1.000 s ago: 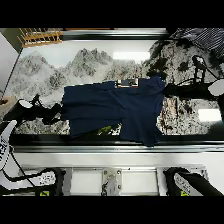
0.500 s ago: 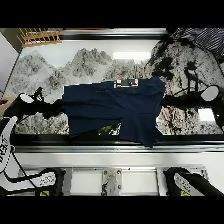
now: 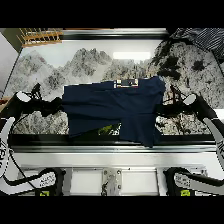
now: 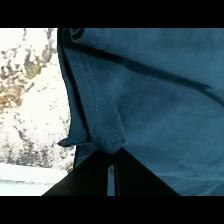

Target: Fold the clothes and pants, and hang the long-sleeved shirts on hangers.

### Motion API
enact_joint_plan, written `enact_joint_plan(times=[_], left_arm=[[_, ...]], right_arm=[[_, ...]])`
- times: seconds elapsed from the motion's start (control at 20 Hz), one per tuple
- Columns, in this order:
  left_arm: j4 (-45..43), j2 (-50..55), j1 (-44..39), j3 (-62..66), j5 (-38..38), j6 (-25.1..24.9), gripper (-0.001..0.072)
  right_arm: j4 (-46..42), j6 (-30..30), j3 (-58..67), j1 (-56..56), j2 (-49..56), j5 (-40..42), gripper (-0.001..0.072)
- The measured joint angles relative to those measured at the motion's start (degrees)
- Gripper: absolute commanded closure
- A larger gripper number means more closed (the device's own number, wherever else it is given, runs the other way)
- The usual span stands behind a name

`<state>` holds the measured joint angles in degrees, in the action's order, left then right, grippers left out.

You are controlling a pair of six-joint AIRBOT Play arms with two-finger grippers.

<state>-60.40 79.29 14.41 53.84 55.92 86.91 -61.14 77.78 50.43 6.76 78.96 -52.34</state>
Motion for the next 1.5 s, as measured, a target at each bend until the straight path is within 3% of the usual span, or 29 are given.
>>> enact_joint_plan(times=[0.1,0.15,0.2,0.25,0.3,0.65,0.95,1.2,1.5], left_arm=[[0.0,-0.04,0.0,0.0,0.0,-0.02,0.0696],[0.0,-0.04,0.0,0.0,-0.02,-0.04,0.0696],[0.0,-0.04,0.0,0.0,0.0,-0.04,0.0696],[0.0,-0.04,0.0,0.0,-0.02,-0.07,0.0696],[0.0,-0.04,0.0,0.0,-0.04,-0.07,0.0696],[0.13,-0.35,1.51,3.43,1.6,-0.22,0.0697],[0.94,-9.31,2.69,23.08,4.66,-0.02,0.0696],[0.48,-22.36,2.71,39.89,2.91,-0.02,0.0696],[0.26,-36.24,2.75,48.48,-2.97,-0.04,0.0697]], right_arm=[[2.38,-1.38,-0.11,-0.02,1.27,1.49,0.0429],[3.13,-1.88,-0.13,-0.02,1.64,1.97,0.0435],[3.65,-2.64,-0.15,-0.02,1.9,2.27,0.0497],[4.04,-2.97,-0.15,-0.02,2.08,2.56,0.0648],[4.37,-3.43,-0.13,-0.02,2.19,2.75,0.0697],[-1.44,-5.6,7.15,0.31,-0.85,-3.67,0.0697],[-4.72,-5.79,28.7,0.57,-11.08,-7.26,0.0697],[-5.77,-5.81,45.4,0.66,-22.1,-3.52,0.0698],[-5.95,-5.73,50.07,0.68,-35.36,2.6,0.0697]])
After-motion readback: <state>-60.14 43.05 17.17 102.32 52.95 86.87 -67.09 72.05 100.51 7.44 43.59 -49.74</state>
